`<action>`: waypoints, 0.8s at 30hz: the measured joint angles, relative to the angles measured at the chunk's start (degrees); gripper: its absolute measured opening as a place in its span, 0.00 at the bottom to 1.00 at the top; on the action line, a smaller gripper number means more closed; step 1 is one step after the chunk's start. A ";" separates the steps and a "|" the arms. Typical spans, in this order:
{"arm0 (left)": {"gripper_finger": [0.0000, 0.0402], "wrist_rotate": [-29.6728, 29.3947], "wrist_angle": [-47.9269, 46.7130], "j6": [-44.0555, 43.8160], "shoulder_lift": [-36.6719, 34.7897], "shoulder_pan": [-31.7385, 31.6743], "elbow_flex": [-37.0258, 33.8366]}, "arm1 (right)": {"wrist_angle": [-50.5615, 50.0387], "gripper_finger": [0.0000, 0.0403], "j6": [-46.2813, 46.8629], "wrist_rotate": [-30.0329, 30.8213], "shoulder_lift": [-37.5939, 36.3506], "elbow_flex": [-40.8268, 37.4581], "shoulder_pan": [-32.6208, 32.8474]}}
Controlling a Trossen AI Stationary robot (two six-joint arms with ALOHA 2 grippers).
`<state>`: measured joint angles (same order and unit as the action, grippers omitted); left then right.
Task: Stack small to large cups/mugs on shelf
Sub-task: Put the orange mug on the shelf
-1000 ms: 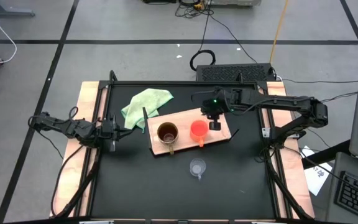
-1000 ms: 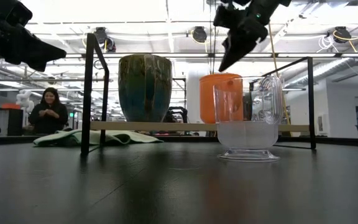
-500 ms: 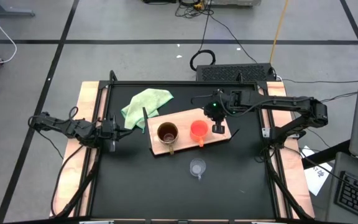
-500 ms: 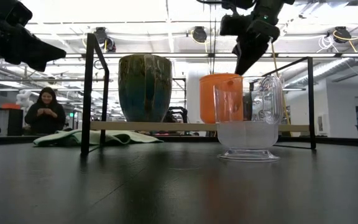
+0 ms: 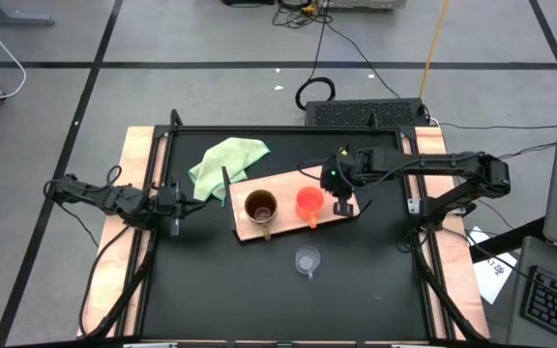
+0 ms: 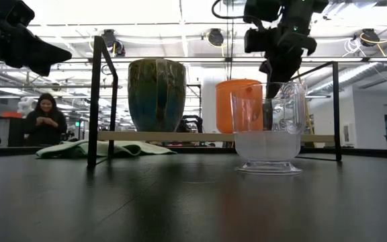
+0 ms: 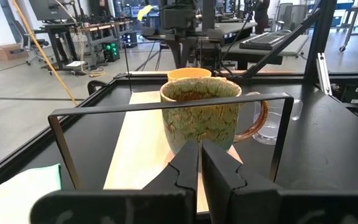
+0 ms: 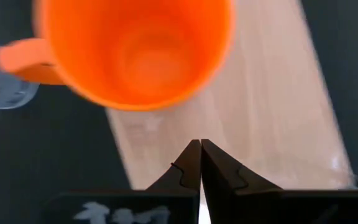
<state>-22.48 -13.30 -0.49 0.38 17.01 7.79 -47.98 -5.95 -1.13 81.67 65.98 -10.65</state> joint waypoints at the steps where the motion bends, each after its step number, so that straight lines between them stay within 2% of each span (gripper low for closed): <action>1: 0.05 0.00 0.00 0.00 -0.01 0.01 0.00 | 0.24 0.00 0.02 -0.51 0.00 0.00 0.54; 7: 0.05 0.02 0.07 0.00 0.00 0.00 0.00 | 2.42 0.00 0.04 -0.67 0.00 0.00 2.47; 24: 0.05 0.04 0.05 0.00 -0.01 -0.01 0.00 | 6.19 0.00 -0.70 -0.79 0.00 -0.02 2.53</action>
<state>-22.44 -13.25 -0.49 0.37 17.00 7.79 -41.79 -6.66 -1.93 81.67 65.96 -8.12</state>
